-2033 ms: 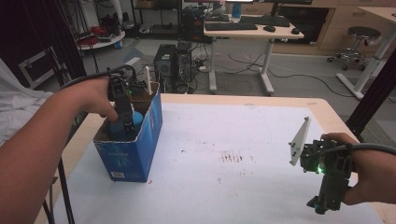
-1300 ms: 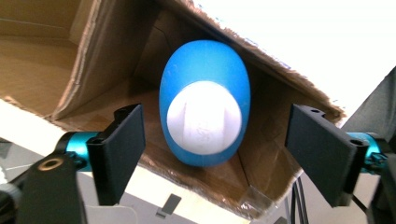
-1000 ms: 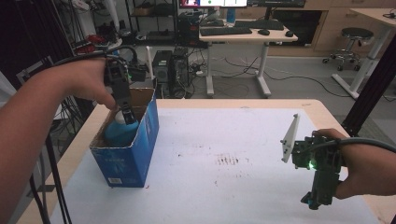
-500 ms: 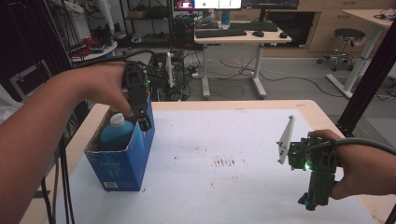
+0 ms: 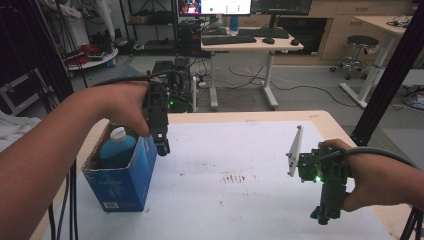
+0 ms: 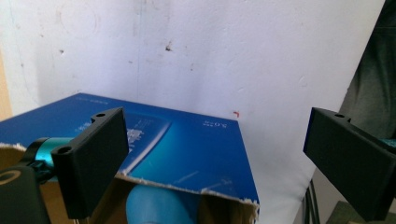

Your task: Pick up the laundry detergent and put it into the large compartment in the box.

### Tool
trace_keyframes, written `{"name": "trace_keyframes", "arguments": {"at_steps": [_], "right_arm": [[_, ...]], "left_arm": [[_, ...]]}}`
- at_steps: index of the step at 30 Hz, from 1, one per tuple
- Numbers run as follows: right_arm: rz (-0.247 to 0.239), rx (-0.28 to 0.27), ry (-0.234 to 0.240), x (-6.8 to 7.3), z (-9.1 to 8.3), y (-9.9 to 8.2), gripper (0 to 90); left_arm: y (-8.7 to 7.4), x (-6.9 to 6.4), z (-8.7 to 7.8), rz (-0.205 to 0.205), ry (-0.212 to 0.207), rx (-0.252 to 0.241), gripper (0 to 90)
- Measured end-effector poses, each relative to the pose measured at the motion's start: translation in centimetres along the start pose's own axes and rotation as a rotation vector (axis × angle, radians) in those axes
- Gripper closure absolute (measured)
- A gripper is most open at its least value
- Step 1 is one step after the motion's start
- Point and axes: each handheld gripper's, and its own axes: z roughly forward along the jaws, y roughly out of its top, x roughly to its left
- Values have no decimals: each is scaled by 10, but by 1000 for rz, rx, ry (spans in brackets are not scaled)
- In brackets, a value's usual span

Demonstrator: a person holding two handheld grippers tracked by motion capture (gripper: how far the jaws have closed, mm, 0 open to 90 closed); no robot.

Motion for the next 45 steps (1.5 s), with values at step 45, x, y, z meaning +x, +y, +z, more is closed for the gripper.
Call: {"name": "trace_keyframes", "arguments": {"at_steps": [45], "right_arm": [[-18, 27, 9, -26, -13, 26, 35]], "left_arm": [[30, 8, 23, 45, -96, -4, 67]]}}
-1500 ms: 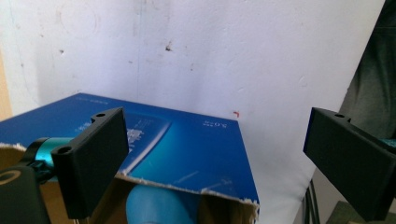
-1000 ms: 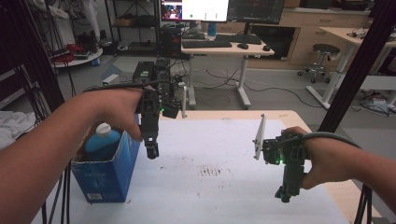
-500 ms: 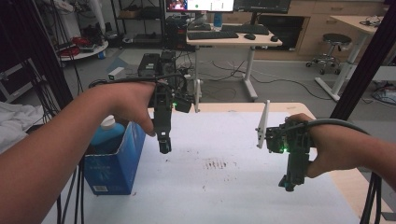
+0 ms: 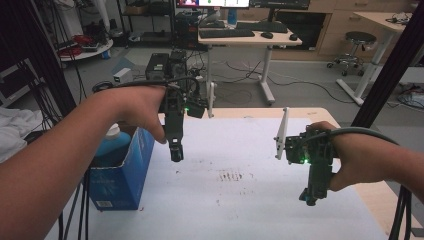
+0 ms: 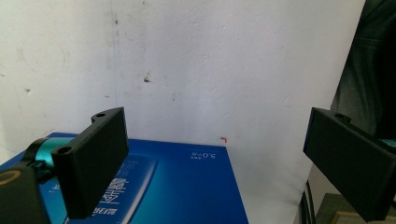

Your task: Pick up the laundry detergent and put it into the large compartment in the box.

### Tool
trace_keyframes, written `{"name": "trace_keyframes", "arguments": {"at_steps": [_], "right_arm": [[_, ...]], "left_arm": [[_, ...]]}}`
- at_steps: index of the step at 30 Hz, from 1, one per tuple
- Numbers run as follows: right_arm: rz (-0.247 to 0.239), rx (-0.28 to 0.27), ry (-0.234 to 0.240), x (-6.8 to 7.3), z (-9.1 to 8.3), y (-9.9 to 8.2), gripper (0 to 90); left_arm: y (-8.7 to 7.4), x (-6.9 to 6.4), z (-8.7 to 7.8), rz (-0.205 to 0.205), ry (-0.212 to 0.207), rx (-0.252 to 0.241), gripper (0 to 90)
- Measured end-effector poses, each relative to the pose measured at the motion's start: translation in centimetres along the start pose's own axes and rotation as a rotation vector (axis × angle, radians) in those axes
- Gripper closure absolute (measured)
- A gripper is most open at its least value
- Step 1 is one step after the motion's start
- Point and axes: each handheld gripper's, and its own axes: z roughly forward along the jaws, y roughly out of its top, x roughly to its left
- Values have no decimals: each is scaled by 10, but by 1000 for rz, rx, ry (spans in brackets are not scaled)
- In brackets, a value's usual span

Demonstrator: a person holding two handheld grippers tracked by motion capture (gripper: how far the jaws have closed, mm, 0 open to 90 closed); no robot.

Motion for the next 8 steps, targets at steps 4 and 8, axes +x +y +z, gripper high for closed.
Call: {"name": "trace_keyframes", "arguments": {"at_steps": [4, 8], "right_arm": [[-5, 9, -8, 0, 1, 0, 35], [7, 10, 0, 1, 1, 0, 35]], "left_arm": [[-1, 1, 1, -2, -3, 2, 67], [-1, 2, 1, -4, -1, 0, 67]]}}
